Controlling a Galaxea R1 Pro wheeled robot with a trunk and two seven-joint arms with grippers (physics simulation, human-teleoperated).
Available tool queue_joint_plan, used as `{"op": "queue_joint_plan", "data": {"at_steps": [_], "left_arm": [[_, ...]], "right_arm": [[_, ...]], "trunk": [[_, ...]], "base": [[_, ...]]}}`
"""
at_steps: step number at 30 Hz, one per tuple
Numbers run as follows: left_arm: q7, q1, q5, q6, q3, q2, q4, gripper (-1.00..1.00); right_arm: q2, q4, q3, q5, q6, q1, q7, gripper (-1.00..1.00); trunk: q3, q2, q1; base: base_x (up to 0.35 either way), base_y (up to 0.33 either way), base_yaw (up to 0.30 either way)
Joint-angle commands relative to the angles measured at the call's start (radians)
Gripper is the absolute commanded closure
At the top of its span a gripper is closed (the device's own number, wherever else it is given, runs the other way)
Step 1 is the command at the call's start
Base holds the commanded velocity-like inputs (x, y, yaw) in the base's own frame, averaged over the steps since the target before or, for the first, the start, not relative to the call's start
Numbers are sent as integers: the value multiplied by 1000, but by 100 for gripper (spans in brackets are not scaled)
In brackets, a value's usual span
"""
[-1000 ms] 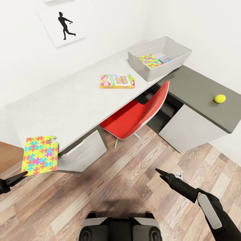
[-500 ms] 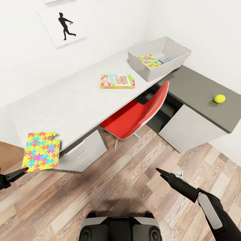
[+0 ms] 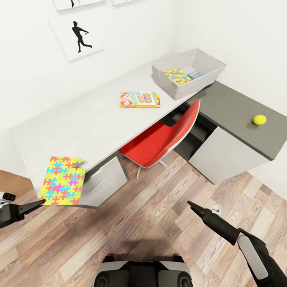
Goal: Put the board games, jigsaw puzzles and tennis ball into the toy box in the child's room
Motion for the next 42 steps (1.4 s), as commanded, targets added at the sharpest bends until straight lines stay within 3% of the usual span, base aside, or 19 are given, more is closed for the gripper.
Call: {"op": "queue_joint_plan", "data": {"at_steps": [1, 4, 9, 12, 29, 42], "left_arm": [[-9, 0, -1, 12, -7, 3, -2, 100], [-19, 1, -2, 14, -19, 12, -4, 100], [-19, 12, -4, 15, -80, 27, -4, 100], [-19, 14, -4, 16, -89, 30, -4, 100], [-19, 10, -3, 17, -93, 42, -11, 100], [-19, 14, -3, 18, -97, 49, -13, 100]], "right_arm": [[0, 0, -1, -5, 3, 1, 14, -100], [-1, -1, -2, -5, -3, 4, 37, -100], [-1, -1, -2, -5, -8, 14, 80, -100], [-1, -1, -2, -5, -8, 15, 86, -100], [-2, -1, -2, -5, -8, 15, 94, -100], [-4, -1, -5, -5, -8, 25, 170, -100]], "trunk": [[1, -1, 1], [6, -1, 1], [14, -1, 1], [19, -1, 1], [47, -1, 1], [69, -1, 1]], "base": [[0, 0, 0], [0, 0, 0], [0, 0, 0], [0, 0, 0], [0, 0, 0], [0, 0, 0]]}}
